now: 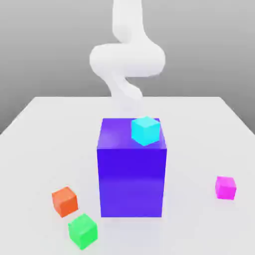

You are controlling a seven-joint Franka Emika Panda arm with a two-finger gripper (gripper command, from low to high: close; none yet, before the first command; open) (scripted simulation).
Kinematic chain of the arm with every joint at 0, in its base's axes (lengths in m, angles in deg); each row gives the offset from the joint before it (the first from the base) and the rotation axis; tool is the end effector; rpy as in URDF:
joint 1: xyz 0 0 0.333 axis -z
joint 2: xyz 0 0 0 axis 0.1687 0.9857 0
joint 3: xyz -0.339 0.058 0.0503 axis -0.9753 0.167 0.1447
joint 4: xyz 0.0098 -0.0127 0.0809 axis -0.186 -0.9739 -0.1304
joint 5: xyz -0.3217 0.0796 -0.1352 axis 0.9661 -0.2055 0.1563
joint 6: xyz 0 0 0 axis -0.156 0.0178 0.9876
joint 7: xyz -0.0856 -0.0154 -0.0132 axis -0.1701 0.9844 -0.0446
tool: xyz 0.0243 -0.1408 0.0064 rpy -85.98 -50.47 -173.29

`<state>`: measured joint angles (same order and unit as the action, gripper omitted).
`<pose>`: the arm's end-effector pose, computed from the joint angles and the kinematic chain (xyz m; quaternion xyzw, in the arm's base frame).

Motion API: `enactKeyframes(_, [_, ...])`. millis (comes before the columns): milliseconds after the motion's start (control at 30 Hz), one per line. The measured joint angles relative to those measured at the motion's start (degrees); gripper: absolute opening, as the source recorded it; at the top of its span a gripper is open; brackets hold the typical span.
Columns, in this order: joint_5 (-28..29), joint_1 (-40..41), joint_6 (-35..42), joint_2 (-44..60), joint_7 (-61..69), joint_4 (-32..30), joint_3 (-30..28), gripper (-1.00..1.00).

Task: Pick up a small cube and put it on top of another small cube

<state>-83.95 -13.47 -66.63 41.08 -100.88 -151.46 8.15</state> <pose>0.3483 0.0283 0.6629 -0.8858 0.3017 -0.3238 0.1396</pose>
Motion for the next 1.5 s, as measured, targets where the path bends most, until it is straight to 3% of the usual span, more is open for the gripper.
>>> enactKeyframes(533, [-1.6, -20.4, -18.7, 33.5, 24.8, -14.2, 8.9, 0.0])
enactKeyframes(733, [4.5, -27.5, -25.7, 46.2, 29.0, -19.4, 12.0, 0.0])
enactKeyframes(933, [11.9, -32.9, -35.0, 58.7, 24.7, -17.9, 5.9, 0.0])
enactKeyframes(967, [12.4, -33.7, -36.2, 60.2, 24.3, -17.6, 5.0, -1.0])
enactKeyframes(1200, [12.6, -33.7, -36.2, 60.2, 24.2, -17.6, 5.0, -1.0])
enactKeyframes(1400, [5.9, -30.3, -27.6, 49.5, 28.9, -19.7, 9.5, -1.0])
enactKeyframes(1500, [4.6, -27.4, -25.6, 48.6, 27.0, -18.6, 6.3, -1.0])
